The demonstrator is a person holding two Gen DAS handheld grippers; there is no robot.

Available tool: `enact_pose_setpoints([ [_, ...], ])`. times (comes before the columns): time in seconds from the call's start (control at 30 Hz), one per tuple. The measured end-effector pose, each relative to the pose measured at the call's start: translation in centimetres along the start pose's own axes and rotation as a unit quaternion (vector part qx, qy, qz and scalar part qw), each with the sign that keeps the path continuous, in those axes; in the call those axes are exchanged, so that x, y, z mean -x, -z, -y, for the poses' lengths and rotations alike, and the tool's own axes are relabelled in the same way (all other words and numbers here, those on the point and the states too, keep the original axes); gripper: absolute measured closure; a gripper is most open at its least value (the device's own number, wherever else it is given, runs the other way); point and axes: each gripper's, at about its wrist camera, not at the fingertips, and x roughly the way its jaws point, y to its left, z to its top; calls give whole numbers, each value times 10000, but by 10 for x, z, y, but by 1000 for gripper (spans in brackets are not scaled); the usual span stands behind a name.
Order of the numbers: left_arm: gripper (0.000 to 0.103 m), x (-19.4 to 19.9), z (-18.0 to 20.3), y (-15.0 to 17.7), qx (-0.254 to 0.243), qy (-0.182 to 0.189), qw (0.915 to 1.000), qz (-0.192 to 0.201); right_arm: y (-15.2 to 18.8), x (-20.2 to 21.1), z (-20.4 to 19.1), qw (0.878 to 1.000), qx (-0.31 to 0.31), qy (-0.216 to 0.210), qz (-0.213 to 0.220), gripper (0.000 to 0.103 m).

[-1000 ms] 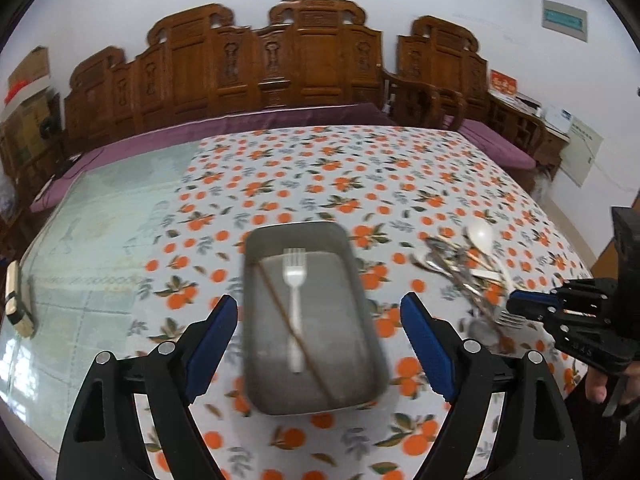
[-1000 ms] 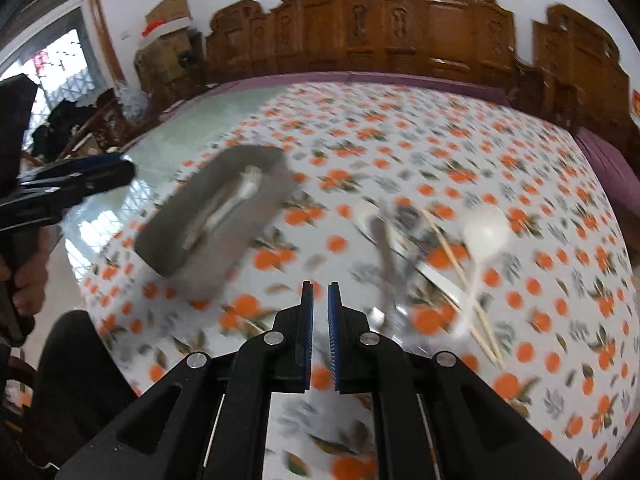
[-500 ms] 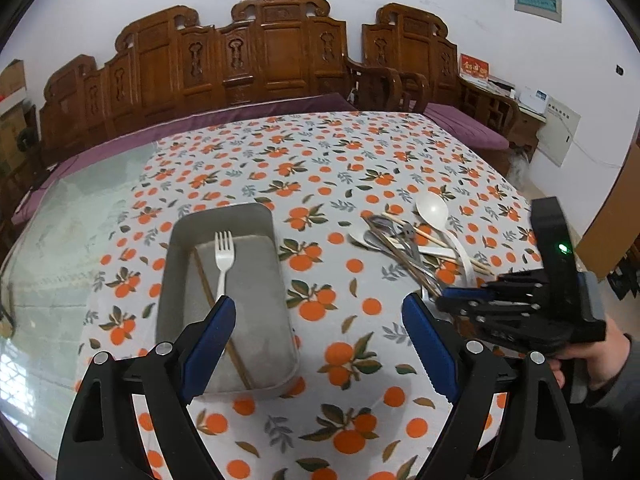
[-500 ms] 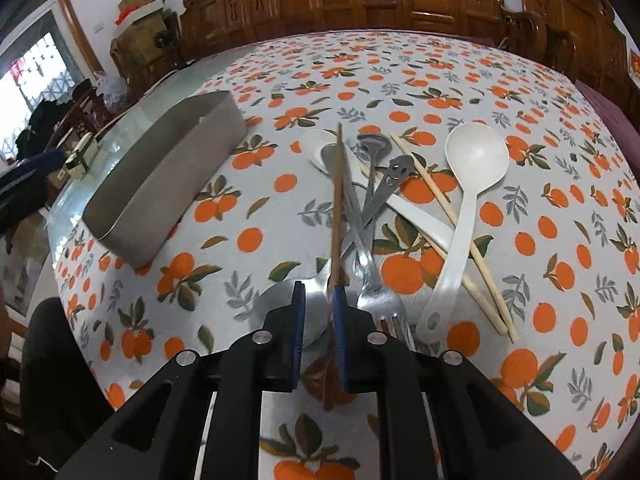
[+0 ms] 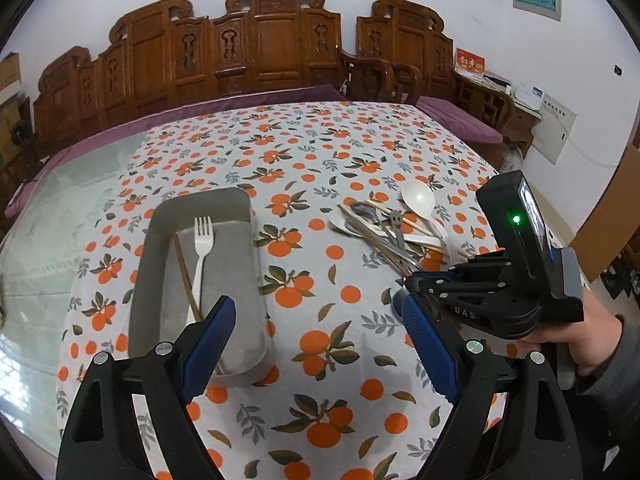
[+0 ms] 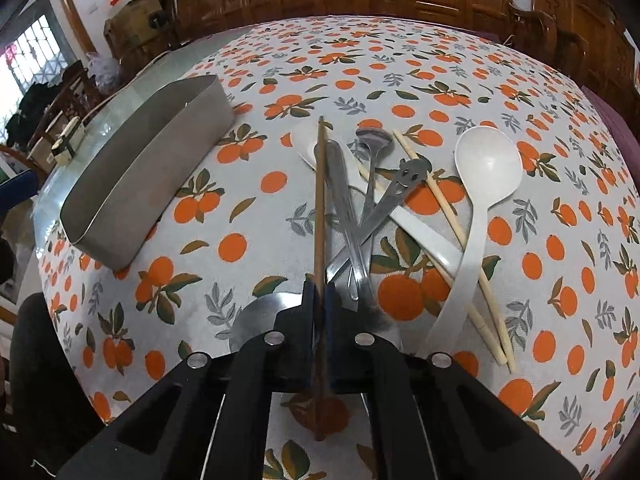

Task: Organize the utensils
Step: 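Move the left gripper to the pile and grasp a metal fork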

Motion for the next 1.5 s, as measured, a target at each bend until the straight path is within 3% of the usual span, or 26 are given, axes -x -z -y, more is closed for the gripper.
enact_pose_setpoints([
  [0.4,21,-32,26,5,-96,135,9994,-316,22,83,29,9981,-147,57,600,97],
  [0.67,21,-75,47,3,-255,155,9972,-680,44,97,59,9971,-339,245,636,97],
  [0.87,27,-98,60,-8,-303,169,9959,-835,46,98,74,9963,-479,282,659,97],
  [1.07,46,-115,76,-20,-54,454,9943,-961,44,103,84,9951,-608,294,721,97],
  [1.2,65,-127,88,-23,106,672,9918,-1081,45,104,91,9945,-685,309,732,97],
  [1.4,78,-146,97,-23,342,758,9888,-1241,46,106,98,9934,-806,291,760,97],
  [1.5,80,-153,95,-21,491,818,9864,-1337,46,106,100,9931,-846,277,769,97],
])
